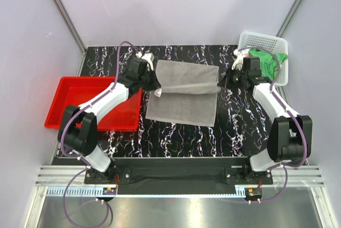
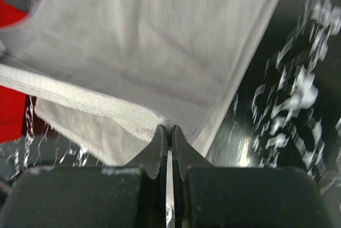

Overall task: Fold and stack the towels
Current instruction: Fold the towel

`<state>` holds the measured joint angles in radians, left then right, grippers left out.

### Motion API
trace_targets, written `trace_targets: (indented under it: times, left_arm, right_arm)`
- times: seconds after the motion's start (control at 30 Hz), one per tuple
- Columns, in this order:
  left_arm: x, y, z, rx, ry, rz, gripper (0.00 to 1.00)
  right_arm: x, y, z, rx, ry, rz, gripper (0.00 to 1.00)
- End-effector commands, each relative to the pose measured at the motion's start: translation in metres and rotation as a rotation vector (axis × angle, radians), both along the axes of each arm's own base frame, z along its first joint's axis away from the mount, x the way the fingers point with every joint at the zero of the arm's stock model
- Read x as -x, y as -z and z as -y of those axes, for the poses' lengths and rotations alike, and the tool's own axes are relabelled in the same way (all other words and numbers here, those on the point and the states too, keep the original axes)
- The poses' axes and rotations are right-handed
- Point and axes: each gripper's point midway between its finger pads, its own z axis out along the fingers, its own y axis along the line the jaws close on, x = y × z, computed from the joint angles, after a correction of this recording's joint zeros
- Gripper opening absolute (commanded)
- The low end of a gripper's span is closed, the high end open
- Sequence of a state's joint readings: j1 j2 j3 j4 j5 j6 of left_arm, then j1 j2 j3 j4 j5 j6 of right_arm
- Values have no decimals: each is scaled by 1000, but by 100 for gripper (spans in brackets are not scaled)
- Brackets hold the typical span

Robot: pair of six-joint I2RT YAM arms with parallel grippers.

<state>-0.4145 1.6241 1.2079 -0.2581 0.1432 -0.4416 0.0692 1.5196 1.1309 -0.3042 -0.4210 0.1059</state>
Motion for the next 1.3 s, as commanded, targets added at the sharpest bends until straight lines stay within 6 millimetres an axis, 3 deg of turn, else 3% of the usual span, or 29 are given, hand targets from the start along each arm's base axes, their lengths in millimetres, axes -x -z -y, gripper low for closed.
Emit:
trace_targets:
  times: [0.0, 0.23, 0.27, 0.37, 0.47, 0.53, 0.73, 0.83, 0.87, 0.93, 1.0, 1.1, 1.17, 1.27]
  left_arm:
    - [15, -21, 0, 5, 19, 48, 0]
    - [49, 4, -7, -51, -2, -26, 1]
    - [55, 14, -11, -63, -8, -49, 6]
    - [66, 19, -14, -105, -21, -53, 32]
    - [75, 16, -22, -174, -49, -40, 46]
    - [74, 3, -27, -184, -67, -10, 49]
    - [57, -19, -16, -182, -25, 62, 52]
    - [47, -6, -9, -200, -7, 38, 53]
    - [41, -10, -5, -195, -7, 40, 53]
    - [37, 6, -6, -230, -19, -14, 53]
    - [35, 9, -8, -243, -40, -23, 53]
    - [35, -1, -14, -229, -72, -15, 53]
    - [36, -6, -18, -227, -88, -13, 54]
    - [47, -10, -20, -210, -73, -18, 54]
  right_arm:
    - [29, 14, 7, -19, 84, -111, 0]
    - [69, 48, 7, -53, 156, -278, 2]
    - [77, 54, 9, -45, 167, -312, 3]
    - [95, 56, 16, -6, 186, -364, 25]
    - [99, 49, 20, -1, 209, -348, 41]
    - [98, 40, 14, -45, 212, -330, 45]
    - [72, 43, -4, -164, 250, -319, 46]
    - [47, 56, -15, -122, 251, -311, 46]
    - [41, 62, -32, -92, 214, -333, 46]
    - [33, 71, -44, -49, 199, -341, 46]
    - [33, 84, -69, -40, 160, -378, 45]
    - [48, 113, -78, -12, 176, -466, 43]
    - [64, 134, -68, 22, 213, -513, 43]
    - [78, 144, -47, 98, 274, -516, 43]
